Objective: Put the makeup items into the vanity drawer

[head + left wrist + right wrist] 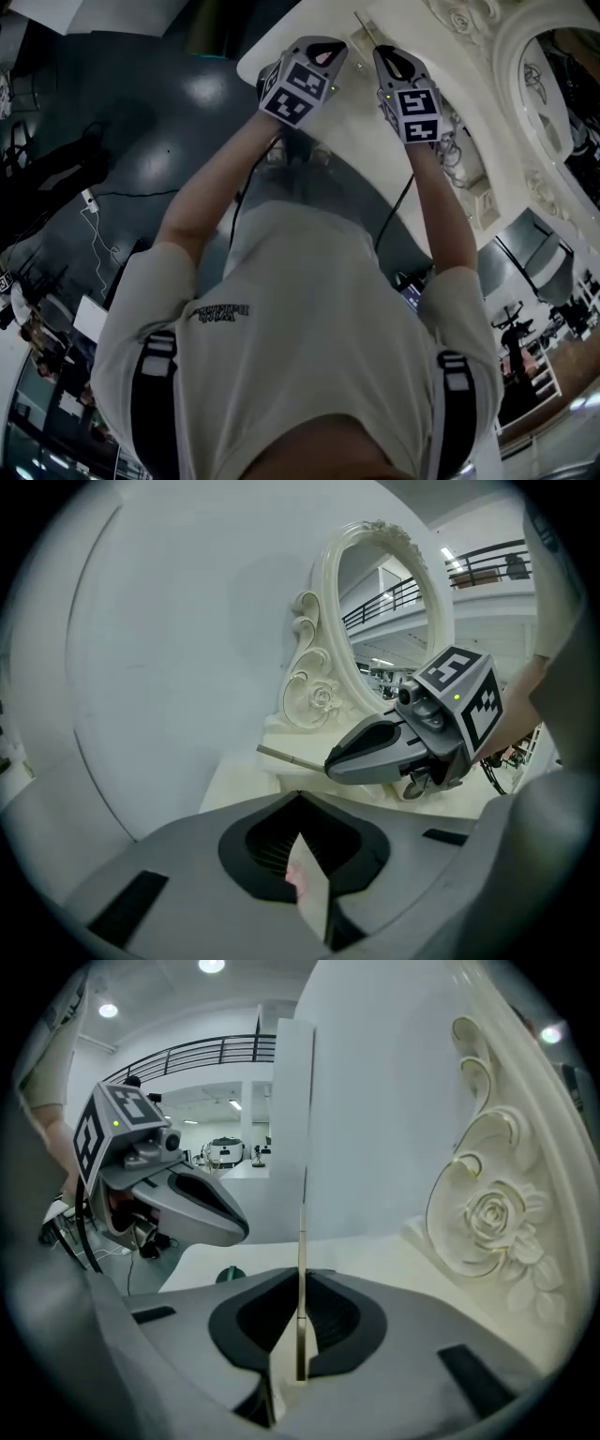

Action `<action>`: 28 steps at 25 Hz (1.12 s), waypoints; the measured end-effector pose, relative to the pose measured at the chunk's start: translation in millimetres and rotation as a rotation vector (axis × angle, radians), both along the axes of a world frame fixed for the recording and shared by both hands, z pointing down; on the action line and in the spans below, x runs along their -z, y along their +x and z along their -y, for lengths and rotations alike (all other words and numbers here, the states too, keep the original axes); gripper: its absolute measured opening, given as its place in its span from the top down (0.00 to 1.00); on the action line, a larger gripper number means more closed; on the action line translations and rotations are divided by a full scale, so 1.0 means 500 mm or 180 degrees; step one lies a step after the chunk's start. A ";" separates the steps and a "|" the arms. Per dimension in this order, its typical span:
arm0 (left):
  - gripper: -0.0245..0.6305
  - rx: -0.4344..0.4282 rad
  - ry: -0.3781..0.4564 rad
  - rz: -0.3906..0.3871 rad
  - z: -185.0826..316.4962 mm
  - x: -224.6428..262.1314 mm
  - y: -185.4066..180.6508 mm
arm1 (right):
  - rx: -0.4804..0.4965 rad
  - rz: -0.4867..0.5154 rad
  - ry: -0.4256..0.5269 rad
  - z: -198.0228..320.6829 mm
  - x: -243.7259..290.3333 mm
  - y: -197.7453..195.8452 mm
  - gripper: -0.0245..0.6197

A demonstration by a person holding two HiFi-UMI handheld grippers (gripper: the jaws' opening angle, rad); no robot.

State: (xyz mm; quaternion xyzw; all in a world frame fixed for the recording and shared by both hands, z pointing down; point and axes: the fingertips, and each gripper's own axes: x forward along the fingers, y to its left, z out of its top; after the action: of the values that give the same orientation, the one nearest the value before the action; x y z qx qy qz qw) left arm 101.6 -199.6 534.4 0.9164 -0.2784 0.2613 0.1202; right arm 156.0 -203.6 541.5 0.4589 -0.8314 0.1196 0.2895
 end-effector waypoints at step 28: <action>0.94 0.0051 -0.0334 0.0130 -0.006 -0.120 -0.011 | 0.0084 -0.0057 -0.0250 0.017 -0.092 -0.001 0.86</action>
State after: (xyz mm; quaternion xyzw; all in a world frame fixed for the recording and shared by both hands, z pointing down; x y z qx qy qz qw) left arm 96.4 -196.5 594.4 0.9010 -0.2740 0.2933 0.1645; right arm 155.6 -212.0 587.5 0.4372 -0.8295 0.1442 0.3164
